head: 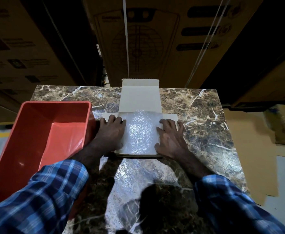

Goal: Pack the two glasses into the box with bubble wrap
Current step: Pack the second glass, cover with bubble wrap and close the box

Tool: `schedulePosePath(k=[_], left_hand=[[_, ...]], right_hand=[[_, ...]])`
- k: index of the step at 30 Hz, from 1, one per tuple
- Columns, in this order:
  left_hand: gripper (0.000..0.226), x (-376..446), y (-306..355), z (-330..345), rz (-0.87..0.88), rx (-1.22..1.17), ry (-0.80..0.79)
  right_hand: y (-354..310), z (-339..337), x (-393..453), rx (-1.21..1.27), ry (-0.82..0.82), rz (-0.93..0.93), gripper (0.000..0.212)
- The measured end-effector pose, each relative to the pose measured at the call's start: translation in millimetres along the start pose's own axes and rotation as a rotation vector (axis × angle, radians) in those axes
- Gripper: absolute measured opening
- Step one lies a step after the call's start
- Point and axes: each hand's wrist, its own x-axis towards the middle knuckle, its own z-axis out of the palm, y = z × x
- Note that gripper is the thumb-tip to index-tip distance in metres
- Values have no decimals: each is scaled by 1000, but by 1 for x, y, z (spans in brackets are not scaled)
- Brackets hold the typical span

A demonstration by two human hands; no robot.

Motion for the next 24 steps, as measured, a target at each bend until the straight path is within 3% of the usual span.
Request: schedulePosePath(k=[5,8,17,24], left_hand=[[139,2,-9,1,14,-82,-117],[151,7,-6,-2,31,-63,-115],[153,22,4,-16,59,48,-163],[137,15,-9,-7,51,-23,-183]], right_hand=[[5,-12,5,-33,-155,-68,107],[-1,-18,16,-112,-211,-87,132],[-22,-30,43,-238,-368,-81,142],[-6,-25,34,-262,-318,-111,139]])
